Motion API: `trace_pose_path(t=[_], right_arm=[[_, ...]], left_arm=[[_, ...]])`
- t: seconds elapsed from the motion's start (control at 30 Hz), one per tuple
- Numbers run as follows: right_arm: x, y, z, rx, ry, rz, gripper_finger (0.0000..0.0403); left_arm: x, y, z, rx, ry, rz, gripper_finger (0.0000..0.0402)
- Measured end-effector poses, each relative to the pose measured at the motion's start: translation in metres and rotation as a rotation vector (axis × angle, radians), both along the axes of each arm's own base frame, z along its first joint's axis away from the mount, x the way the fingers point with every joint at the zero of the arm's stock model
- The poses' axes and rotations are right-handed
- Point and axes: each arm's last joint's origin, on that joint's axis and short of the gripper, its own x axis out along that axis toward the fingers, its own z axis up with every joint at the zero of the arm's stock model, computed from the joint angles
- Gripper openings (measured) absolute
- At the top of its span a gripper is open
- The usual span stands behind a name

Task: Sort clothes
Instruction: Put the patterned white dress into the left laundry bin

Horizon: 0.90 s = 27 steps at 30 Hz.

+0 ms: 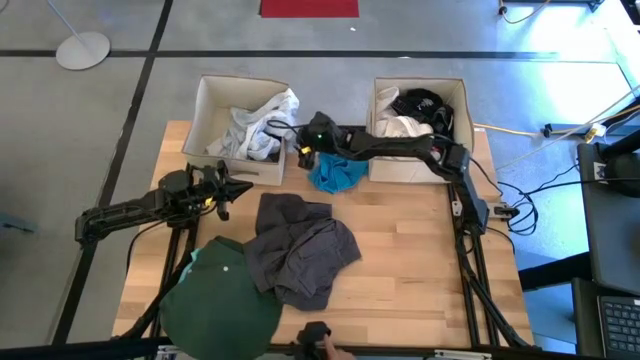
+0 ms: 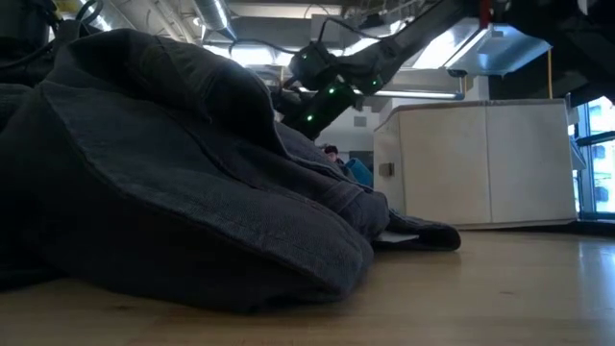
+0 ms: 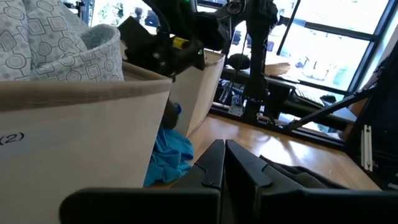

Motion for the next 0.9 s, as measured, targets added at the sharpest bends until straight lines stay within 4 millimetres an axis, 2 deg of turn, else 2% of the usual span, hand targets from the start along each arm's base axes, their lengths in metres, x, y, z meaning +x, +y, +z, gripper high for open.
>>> trace_pose_path(t=[0.13, 0.3, 0.4, 0.53, 0.6, 0.63, 0.73, 0.83, 0.9], right_arm=[[0.001, -0.007, -0.003, -0.077, -0.015, -0.102, 0.0282], [0.005, -0.01, 0.005, -0.069, -0.118, 0.037, 0.027], [0.007, -0.011, 0.011, -0.148, -0.142, 0.033, 0.0222], [0.009, -0.015, 0.022, -0.268, -0.094, 0.012, 0.0099], [0.011, -0.014, 0.035, -0.354, -0.054, 0.013, 0.0033], [0.014, -0.013, 0.044, -0.405, -0.044, 0.02, 0.0018], [0.022, -0.005, 0.076, -0.516, -0.065, 0.038, 0.0026], [0.029, 0.002, 0.106, -0.533, -0.154, 0.11, 0.0025], [0.031, 0.004, 0.119, -0.517, -0.209, 0.156, 0.0012]], left_arm=[[0.0, 0.0, 0.0, -0.001, 0.003, 0.0, 0.0004], [0.0, 0.0, 0.0, 0.008, 0.005, 0.001, 0.0004], [0.0, 0.0, 0.0, 0.008, 0.004, 0.001, 0.0004], [0.0, 0.0, 0.0, 0.008, 0.004, 0.001, 0.0004], [0.0, 0.0, 0.0, 0.008, 0.004, 0.001, 0.0004], [0.0, 0.0, 0.0, 0.007, 0.004, 0.001, 0.0004], [0.0, 0.0, 0.0, 0.007, 0.003, 0.001, 0.0004], [0.0, 0.0, 0.0, 0.007, 0.002, 0.001, 0.0004], [0.0, 0.0, 0.0, 0.007, 0.002, 0.001, 0.0004]])
